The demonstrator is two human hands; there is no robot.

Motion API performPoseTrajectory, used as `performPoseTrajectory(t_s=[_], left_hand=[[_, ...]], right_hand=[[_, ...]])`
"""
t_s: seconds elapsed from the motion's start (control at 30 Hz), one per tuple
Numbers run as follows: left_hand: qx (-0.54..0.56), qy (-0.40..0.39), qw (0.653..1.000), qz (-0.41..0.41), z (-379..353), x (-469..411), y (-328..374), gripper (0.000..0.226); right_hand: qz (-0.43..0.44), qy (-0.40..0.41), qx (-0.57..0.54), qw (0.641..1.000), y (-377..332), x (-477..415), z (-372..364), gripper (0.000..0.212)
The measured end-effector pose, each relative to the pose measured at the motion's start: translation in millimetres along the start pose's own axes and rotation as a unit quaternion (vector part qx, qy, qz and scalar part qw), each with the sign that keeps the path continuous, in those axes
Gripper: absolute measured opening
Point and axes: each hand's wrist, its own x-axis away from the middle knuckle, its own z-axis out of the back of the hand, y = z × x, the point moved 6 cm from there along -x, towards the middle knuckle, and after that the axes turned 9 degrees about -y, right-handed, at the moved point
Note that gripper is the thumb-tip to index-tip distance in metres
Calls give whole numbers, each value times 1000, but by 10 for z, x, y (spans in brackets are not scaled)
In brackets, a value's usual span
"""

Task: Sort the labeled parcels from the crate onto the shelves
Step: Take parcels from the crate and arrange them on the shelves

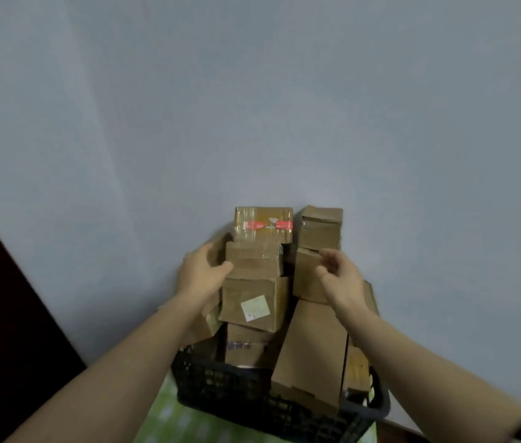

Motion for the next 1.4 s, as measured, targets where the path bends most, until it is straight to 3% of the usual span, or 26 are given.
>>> performPoseTrajectory(t_s=[0.1, 0.23, 0.4, 0.47, 0.57, 0.63, 0.7, 0.8, 0.97, 1.1, 1.3, 1.37, 1.4], left_hand=[[2, -25, 1000, 0, -123, -620, 209, 65], [64, -54, 996, 25, -276, -1289, 322, 58], [132, -80, 987, 34, -381, -1888, 231, 51], [161, -91, 982, 39, -427, -2002, 223, 49], [196, -91, 975, 54, -449, -2070, 200, 44], [209, -68, 974, 62, -373, -2044, 181, 41], [229, -49, 970, 71, -294, -1991, 162, 53], [260, -26, 962, 78, -165, -1850, 196, 66], [349, -45, 935, 43, 9, -1374, 356, 14], [347, 3, 938, 10, 267, -852, 344, 43], [287, 136, 948, -21, 706, 337, 116, 68], [168, 173, 969, -48, 846, 839, 131, 83], [53, 182, 980, -56, 899, 1097, 150, 93]], right_hand=[[17, 18, 28, 999, -229, -431, -79, 35], [41, -31, 95, 994, -588, -939, -317, 39], [-66, -119, 250, 959, -694, -1514, -720, 37], [-99, -120, 315, 936, -639, -1655, -836, 39], [-129, -102, 321, 933, -603, -1738, -909, 36], [-123, -75, 302, 942, -652, -1710, -878, 33], [-91, -32, 273, 957, -741, -1633, -799, 35], [-34, 26, 138, 989, -799, -1488, -697, 43], [-40, 55, -86, 994, -755, -1180, -588, 65], [3, -37, -209, 977, -787, -806, -619, 51], [49, -209, -264, 941, -986, -22, -811, 48], [18, -239, -256, 937, -1003, 244, -907, 55], [-11, -259, -253, 932, -1015, 387, -978, 62]])
